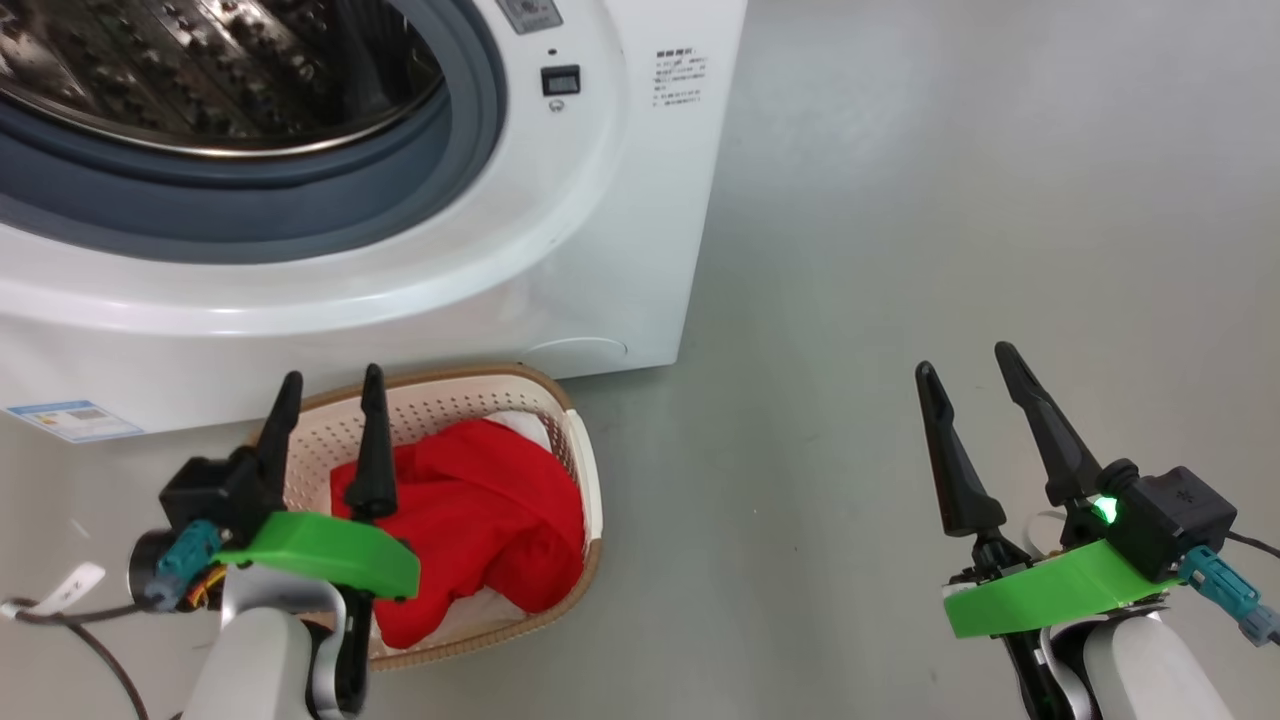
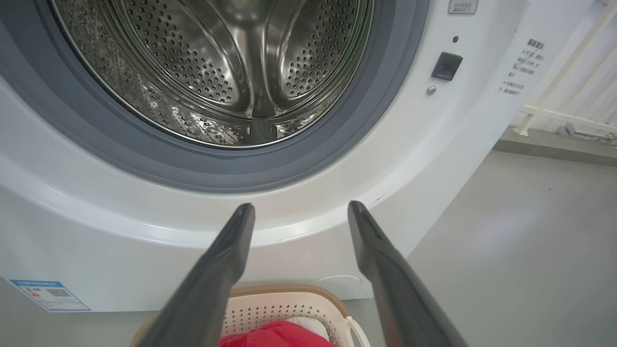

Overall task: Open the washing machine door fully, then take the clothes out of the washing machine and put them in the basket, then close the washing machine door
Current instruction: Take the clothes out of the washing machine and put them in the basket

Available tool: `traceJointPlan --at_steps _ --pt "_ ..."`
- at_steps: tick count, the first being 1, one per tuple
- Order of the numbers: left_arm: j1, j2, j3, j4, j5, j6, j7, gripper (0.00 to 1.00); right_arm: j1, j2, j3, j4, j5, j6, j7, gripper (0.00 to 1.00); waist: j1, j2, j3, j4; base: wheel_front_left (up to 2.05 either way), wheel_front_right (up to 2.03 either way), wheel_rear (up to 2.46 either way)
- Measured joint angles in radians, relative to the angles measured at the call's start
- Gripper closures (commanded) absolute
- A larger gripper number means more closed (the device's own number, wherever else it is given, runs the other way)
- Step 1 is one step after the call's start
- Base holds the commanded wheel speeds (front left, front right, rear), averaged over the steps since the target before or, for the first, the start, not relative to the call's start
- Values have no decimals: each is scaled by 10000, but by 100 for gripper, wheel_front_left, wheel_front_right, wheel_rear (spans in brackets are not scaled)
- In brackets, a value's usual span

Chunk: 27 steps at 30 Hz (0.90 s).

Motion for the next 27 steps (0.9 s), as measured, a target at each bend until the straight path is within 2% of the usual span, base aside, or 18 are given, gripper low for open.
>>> traceJointPlan --at_steps 12,27 --pt "1212 -23 -10 -2100 15 -460 0 0 412 2 -270 -65 -464 0 0 0 0 0 -680 223 0 0 0" --pt "2568 -35 -88 -3743 453 -443 -2 0 1146 15 -713 -428 -640 0 0 0 0 0 -1441 359 0 0 0"
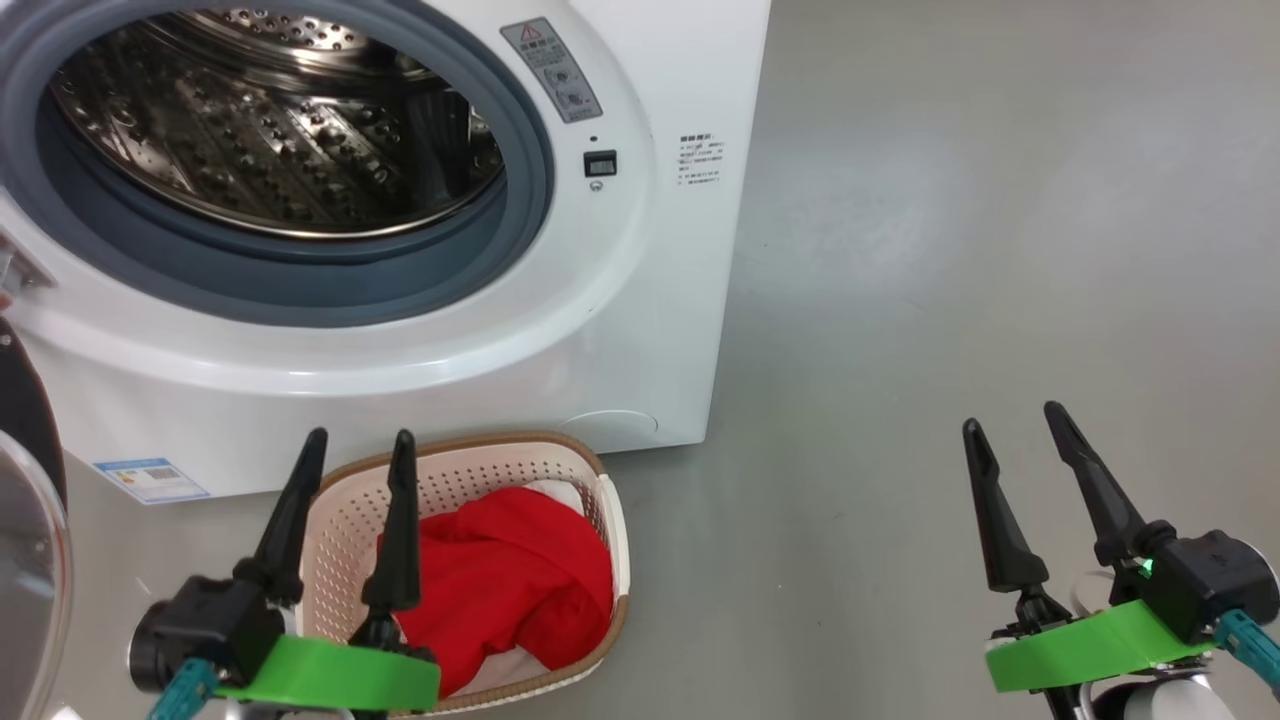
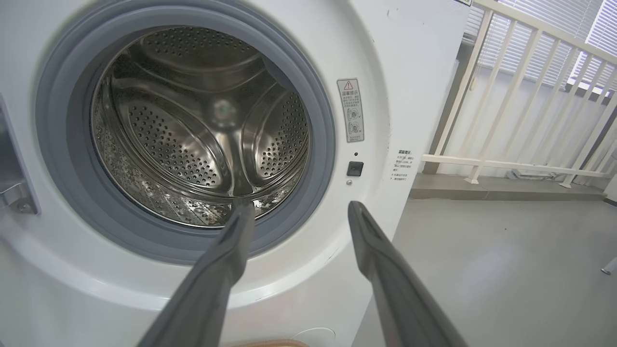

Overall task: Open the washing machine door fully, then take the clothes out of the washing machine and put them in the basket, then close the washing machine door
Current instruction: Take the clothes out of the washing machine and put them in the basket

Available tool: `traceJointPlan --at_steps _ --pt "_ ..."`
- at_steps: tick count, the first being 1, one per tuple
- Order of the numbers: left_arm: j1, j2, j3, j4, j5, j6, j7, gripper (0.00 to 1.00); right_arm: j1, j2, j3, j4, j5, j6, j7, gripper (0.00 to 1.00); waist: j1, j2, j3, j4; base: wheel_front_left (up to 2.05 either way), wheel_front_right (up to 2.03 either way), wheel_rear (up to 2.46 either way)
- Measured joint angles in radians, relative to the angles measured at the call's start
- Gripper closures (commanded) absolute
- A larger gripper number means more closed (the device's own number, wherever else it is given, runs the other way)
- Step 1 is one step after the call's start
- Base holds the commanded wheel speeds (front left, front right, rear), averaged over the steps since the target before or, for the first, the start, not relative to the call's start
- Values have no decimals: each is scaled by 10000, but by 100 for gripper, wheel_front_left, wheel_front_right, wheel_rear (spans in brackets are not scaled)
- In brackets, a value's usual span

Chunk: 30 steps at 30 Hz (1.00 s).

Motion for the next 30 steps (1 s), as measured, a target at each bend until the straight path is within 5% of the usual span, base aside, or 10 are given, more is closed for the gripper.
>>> traceJointPlan --at_steps 30 --pt "2105 111 23 -874 173 704 31 0 1511 59 -633 -656 -188 0 0 0 0 0 -1348 -114 0 0 0"
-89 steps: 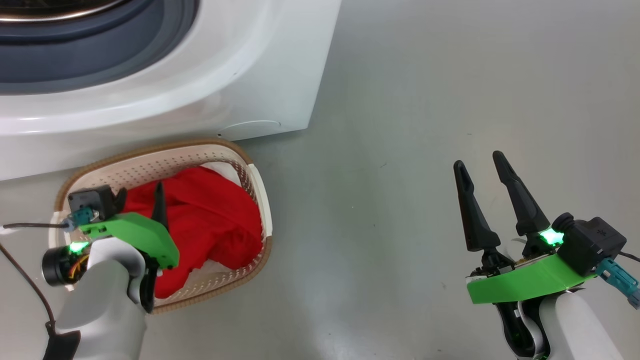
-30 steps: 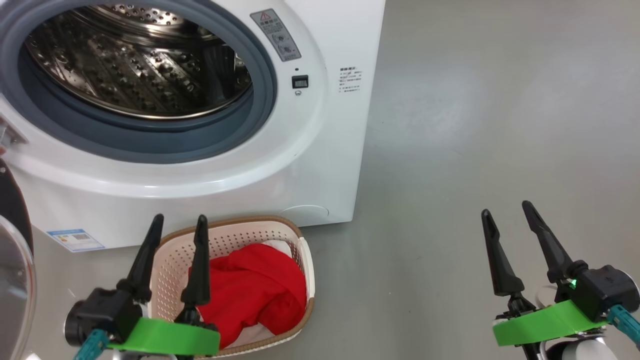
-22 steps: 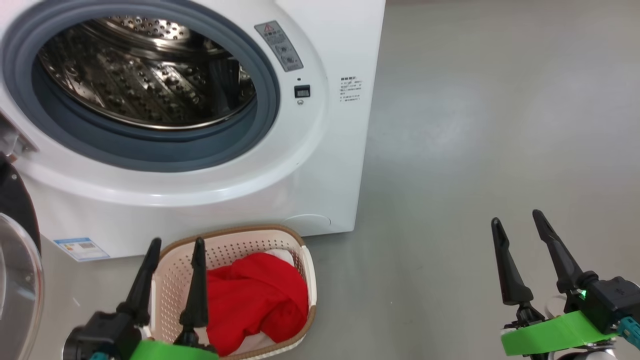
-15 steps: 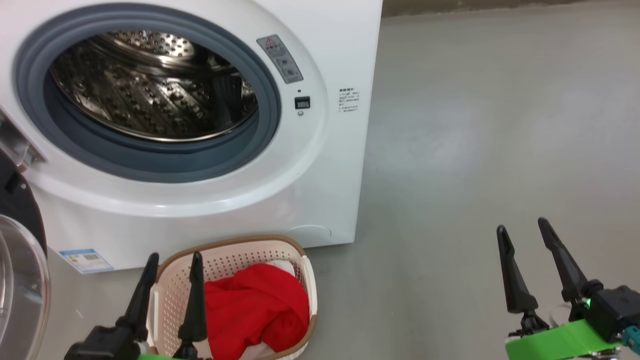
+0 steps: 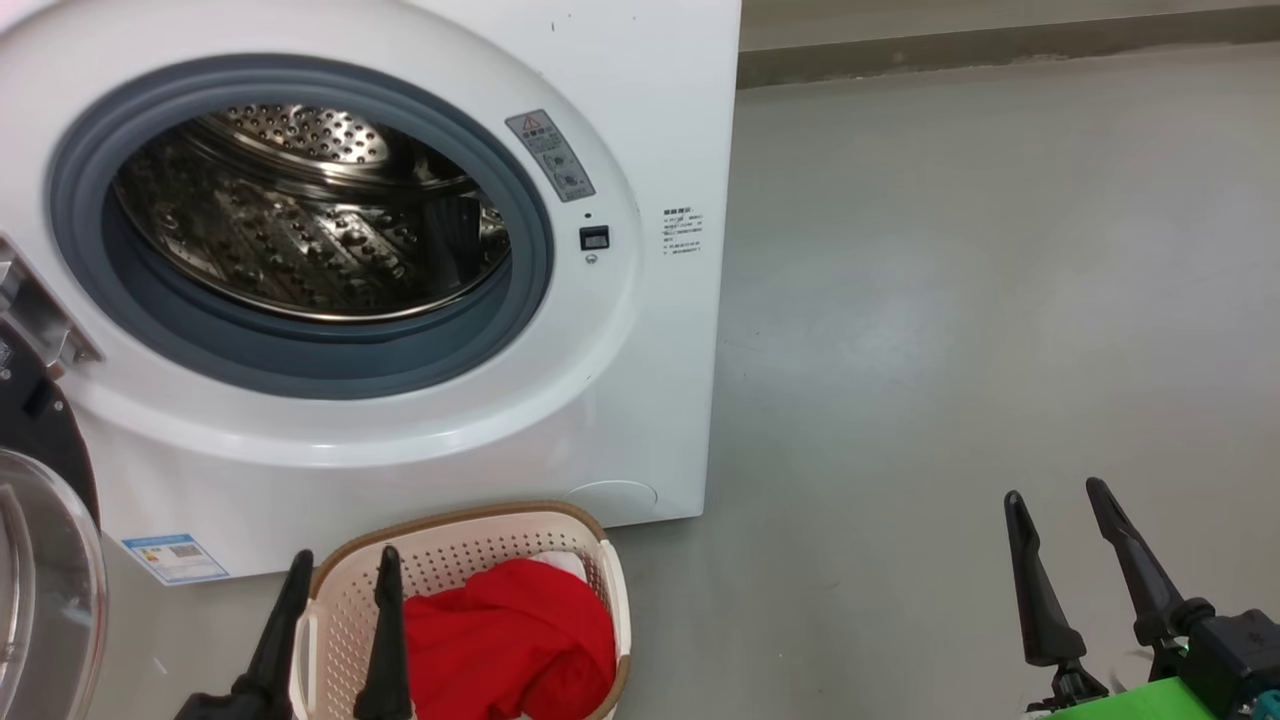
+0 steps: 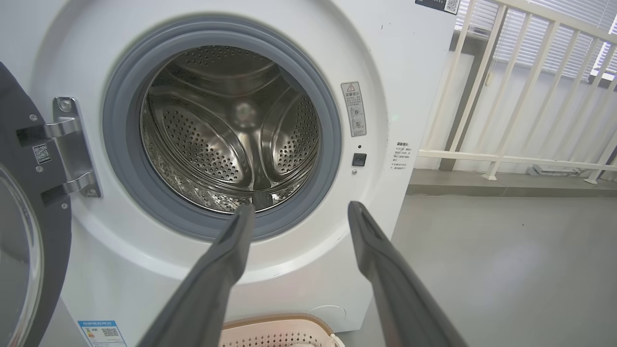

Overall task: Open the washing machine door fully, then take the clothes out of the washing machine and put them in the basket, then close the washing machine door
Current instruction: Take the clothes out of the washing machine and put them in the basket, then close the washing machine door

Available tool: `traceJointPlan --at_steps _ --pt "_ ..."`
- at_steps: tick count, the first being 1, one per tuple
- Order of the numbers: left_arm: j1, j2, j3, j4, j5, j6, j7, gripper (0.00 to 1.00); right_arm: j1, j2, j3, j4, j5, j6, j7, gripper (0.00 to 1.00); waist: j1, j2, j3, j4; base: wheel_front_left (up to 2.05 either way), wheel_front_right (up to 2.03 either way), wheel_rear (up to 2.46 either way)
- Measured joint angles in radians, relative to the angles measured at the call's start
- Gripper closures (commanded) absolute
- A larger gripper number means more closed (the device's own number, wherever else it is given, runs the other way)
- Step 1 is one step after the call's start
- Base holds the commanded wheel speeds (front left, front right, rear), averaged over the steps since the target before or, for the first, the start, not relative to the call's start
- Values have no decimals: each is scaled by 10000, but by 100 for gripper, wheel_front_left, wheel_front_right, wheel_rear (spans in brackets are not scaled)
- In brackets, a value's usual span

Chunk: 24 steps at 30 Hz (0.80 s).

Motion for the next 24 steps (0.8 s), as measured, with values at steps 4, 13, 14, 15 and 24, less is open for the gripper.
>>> traceJointPlan --at_steps 4,13,14,15,24 --pt "95 59 -38 -38 4 75 4 0 152 4 21 -25 0 0 0 0 -1 0 -40 15 0 0 0" --pt "96 173 -105 -52 88 176 178 0 153 4 75 -121 0 0 13 0 -1 0 -77 183 0 0 0" --pt "97 178 -113 -52 88 176 178 0 153 4 86 -128 0 0 13 0 0 0 -80 197 0 0 0" --pt "97 178 -115 -52 88 182 178 0 153 4 94 -130 0 0 15 0 0 0 -81 205 0 0 0" --pt "101 236 -157 -63 90 293 178 0 162 4 119 -188 0 0 100 0 0 0 -53 185 0 0 0"
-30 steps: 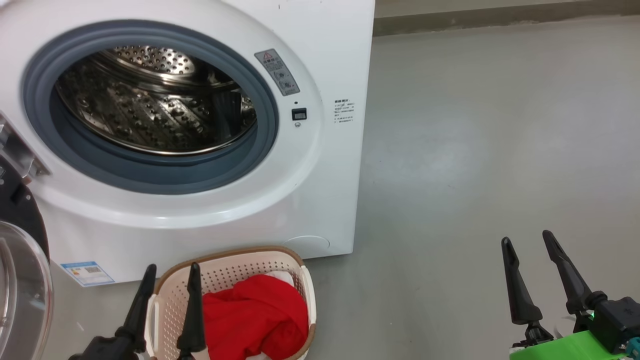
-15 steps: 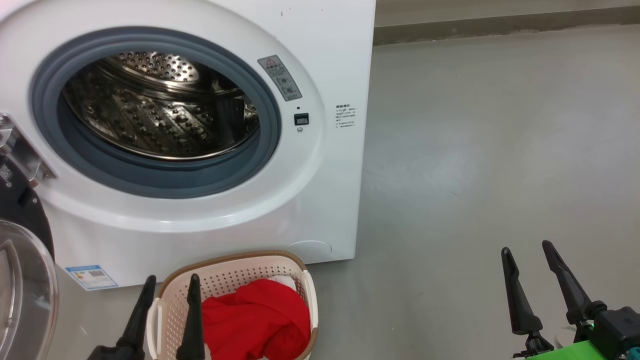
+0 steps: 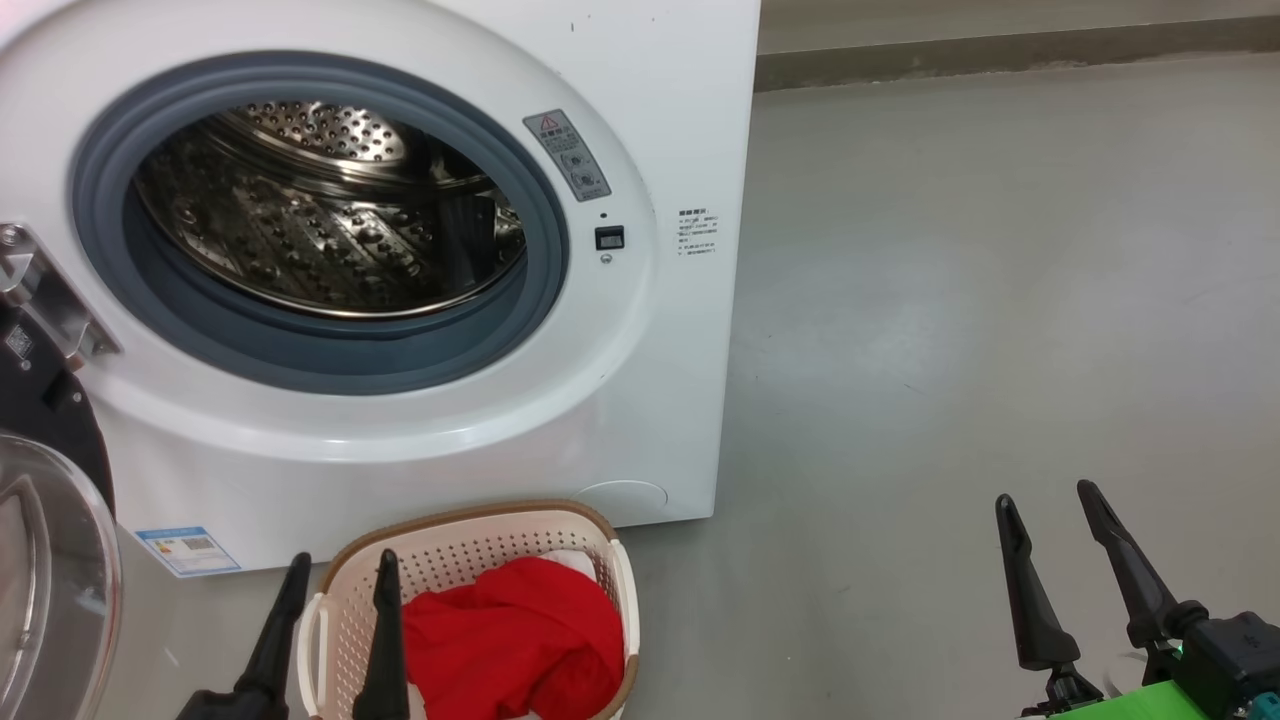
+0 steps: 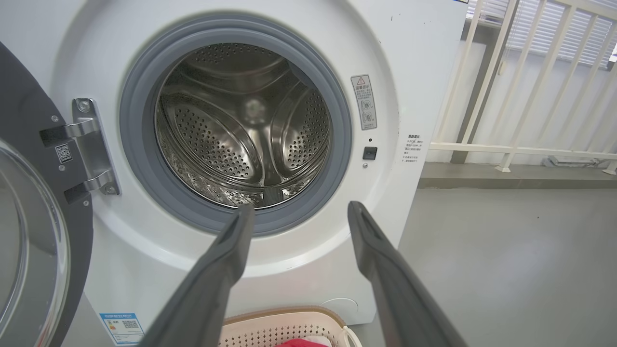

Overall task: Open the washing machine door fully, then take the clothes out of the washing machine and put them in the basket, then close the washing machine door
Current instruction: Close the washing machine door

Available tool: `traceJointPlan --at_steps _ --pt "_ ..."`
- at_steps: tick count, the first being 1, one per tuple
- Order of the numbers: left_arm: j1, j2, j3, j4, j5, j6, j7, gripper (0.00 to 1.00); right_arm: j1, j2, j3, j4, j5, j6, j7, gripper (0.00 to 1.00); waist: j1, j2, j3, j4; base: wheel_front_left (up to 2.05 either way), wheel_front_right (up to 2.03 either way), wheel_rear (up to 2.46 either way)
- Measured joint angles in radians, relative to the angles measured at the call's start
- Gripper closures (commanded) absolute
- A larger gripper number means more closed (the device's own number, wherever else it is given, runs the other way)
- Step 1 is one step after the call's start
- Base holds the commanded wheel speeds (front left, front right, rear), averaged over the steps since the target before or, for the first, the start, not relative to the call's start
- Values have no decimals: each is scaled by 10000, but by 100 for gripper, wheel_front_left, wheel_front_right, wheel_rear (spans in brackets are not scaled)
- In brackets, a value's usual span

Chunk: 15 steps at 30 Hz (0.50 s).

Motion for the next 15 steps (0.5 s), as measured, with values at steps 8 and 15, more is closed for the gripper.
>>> traceJointPlan --at_steps 8,15 --pt "0 17 -23 -10 102 192 0 0 1 0 0 -10 0 0 2 0 0 0 29 8 -42 24 18" --pt "-1 61 -86 -77 140 232 0 0 1 2 6 -15 0 0 2 0 1 0 78 46 -145 116 29"
